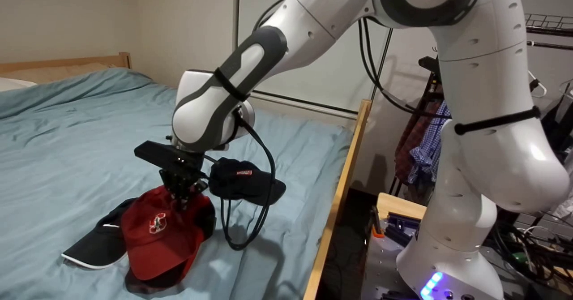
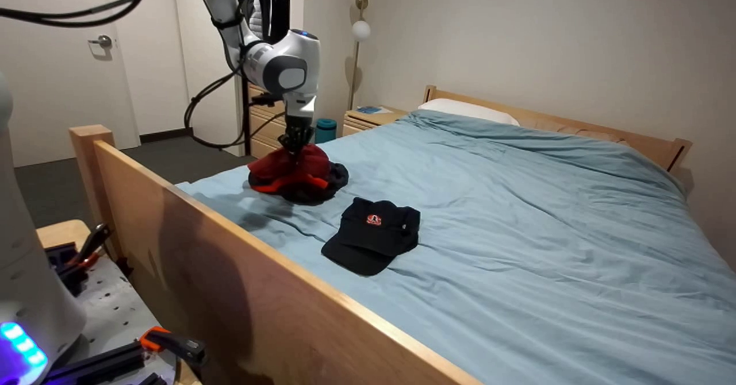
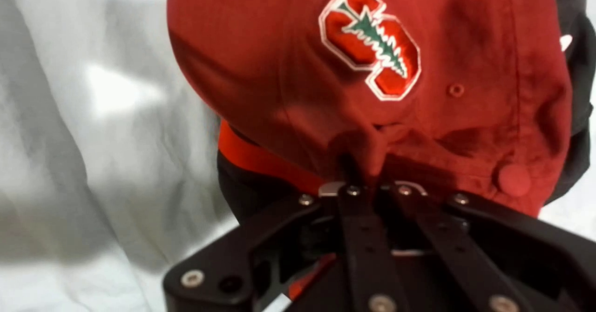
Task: Pick the red cap and place it on the left then remove it from the top of the black cap
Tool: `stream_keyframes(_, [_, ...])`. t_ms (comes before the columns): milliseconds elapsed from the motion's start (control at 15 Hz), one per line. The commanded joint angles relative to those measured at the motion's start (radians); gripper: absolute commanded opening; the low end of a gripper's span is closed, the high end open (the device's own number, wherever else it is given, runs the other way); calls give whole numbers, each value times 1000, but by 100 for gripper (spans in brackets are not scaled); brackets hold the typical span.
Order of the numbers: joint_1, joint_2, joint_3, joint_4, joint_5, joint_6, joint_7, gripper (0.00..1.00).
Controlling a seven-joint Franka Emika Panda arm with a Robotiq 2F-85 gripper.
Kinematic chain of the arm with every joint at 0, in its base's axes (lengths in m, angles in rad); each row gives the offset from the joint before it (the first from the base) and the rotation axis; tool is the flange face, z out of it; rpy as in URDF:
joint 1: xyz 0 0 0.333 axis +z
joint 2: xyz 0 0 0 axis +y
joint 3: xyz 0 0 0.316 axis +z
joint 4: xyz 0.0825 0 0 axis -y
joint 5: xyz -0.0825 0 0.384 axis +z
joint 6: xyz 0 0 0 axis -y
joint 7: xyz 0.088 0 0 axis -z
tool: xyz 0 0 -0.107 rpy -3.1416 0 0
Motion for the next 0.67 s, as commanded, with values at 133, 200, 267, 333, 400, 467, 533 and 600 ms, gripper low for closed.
stream_keyframes(133, [-14, 9, -2, 5, 19, 84, 4, 5])
stream_keyframes(200, [-16, 13, -1, 10, 20, 89, 2, 5])
stream_keyframes(267, [-21, 18, 6, 15, 27, 91, -5, 5])
stream_keyframes(333, [-24, 24, 11, 22, 30, 85, -8, 5])
stream_keyframes(400, [-26, 31, 15, 28, 33, 76, -13, 5])
stream_keyframes(467, [-24, 37, 16, 34, 32, 69, -11, 32])
stream_keyframes(533, [-24, 41, 18, 38, 33, 66, -12, 34])
stream_keyframes(600, [-21, 45, 16, 42, 29, 64, -10, 39])
